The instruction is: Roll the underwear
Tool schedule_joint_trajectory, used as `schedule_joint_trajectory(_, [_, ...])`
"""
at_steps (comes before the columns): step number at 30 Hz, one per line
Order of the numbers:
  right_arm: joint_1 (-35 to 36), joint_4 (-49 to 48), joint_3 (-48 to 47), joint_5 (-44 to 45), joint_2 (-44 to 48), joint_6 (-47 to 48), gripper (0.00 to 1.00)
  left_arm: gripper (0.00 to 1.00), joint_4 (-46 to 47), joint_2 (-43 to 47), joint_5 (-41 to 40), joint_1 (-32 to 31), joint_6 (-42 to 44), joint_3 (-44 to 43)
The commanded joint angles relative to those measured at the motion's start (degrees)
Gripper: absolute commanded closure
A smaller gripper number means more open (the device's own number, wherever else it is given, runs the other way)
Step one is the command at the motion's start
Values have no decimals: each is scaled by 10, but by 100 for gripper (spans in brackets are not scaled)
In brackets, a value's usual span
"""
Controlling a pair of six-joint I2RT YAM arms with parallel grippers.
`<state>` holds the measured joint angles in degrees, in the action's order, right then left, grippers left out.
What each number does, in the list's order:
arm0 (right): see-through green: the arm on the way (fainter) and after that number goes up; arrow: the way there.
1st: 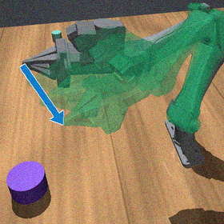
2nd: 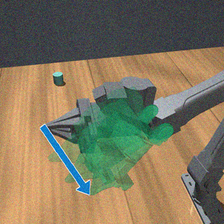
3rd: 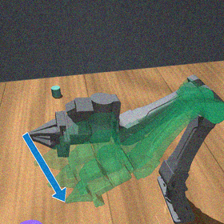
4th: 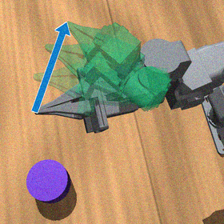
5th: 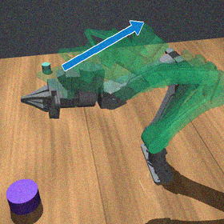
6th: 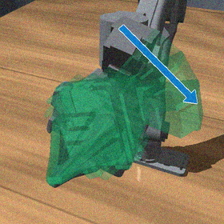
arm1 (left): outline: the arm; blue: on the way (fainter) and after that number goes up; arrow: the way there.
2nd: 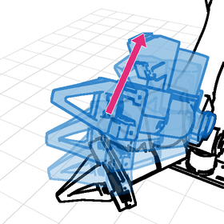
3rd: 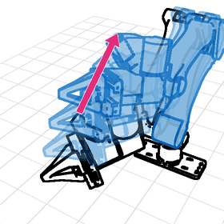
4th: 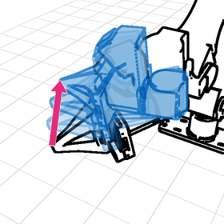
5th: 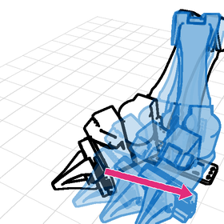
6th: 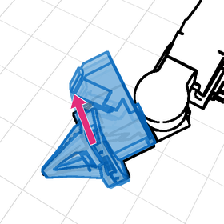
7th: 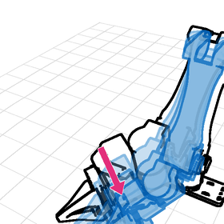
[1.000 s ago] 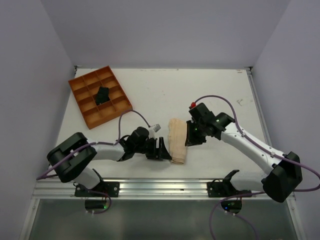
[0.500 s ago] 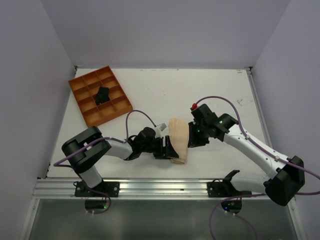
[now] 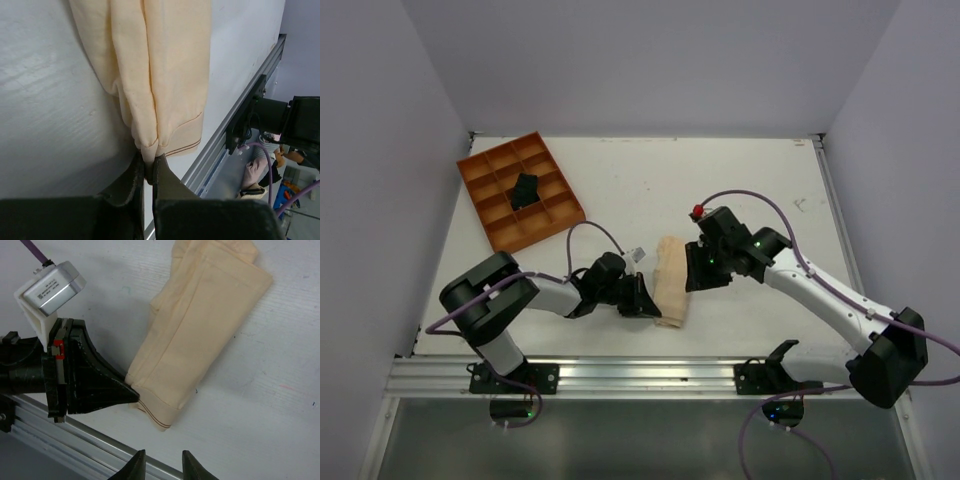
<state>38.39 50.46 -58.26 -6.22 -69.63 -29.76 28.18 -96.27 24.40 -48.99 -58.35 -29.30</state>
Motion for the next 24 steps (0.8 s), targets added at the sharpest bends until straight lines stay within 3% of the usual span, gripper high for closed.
schedule_joint_trajectory(1, [24,-66,-9,-3,-17,43,61,100,-59,31,14,35,44,-20])
schedule_joint_trajectory(8, [130,-102,-22,97,-66,108,52,100,-116,78,84,94,43,-47])
schedule_joint_trajectory(13, [209,-140,-5,193,-75,135,50,100,-189,71,113,105,46,-116])
schedule_joint_trajectory(24, [283,-243,48,328,-46,261,39,100,-174,85,195,152,-37,-108])
